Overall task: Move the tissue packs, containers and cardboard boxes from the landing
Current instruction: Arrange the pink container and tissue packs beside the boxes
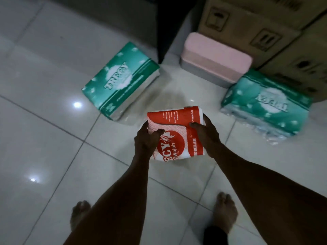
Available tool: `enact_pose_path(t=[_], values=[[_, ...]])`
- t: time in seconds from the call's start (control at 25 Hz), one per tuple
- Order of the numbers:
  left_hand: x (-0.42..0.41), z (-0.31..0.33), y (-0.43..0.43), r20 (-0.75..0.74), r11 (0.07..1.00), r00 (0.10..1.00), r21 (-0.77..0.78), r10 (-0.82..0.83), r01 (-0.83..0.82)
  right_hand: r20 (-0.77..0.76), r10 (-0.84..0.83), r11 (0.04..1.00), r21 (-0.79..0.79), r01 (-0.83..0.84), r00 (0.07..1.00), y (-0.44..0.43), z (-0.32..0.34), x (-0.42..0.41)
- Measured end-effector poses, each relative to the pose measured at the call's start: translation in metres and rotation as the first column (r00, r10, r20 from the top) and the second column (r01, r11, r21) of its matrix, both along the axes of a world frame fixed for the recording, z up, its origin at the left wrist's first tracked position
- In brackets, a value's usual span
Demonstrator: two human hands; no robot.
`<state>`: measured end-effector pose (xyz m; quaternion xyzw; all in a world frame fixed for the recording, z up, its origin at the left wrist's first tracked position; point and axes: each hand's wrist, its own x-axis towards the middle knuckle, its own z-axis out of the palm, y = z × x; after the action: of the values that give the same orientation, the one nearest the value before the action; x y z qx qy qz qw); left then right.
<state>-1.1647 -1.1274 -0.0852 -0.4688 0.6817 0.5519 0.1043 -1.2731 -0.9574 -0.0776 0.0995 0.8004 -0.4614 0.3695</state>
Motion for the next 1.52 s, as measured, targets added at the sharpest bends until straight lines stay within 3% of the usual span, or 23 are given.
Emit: enact_pose_path(t=[0.28,0.48,0.68,0.96,1.2,1.36,1.52], values=[[-0.169,0.036,0.175,-0.077,0.960,0.957,0.009,-0.280,0.282,-0.102,-0.262,0.959,0.085,0.271,0.960,0.200,0.033,-0.113],[-0.248,0.043,0.232,-0.136,0.921,0.912,-0.010,-0.386,0.389,-0.099,-0.344,0.936,0.043,0.350,0.934,0.258,0.042,-0.169],[-0.291,0.023,0.232,-0.171,0.917,0.901,-0.048,-0.399,0.397,-0.105,-0.292,0.955,0.019,0.295,0.951,0.258,0.021,-0.201],[-0.315,0.009,0.235,-0.234,0.895,0.864,-0.125,-0.445,0.427,-0.230,-0.338,0.929,0.074,0.363,0.913,0.251,0.000,-0.221],[-0.320,0.016,0.230,-0.274,0.878,0.839,-0.054,-0.470,0.475,-0.224,-0.290,0.942,0.104,0.318,0.931,0.244,0.005,-0.225],[-0.300,0.034,0.215,-0.311,0.885,0.838,-0.019,-0.448,0.466,-0.330,-0.144,0.917,0.310,0.251,0.933,0.217,0.015,-0.217],[-0.250,0.038,0.144,-0.203,0.952,0.930,-0.056,-0.306,0.301,-0.441,-0.037,0.791,0.536,0.296,0.897,0.163,0.024,-0.189]])
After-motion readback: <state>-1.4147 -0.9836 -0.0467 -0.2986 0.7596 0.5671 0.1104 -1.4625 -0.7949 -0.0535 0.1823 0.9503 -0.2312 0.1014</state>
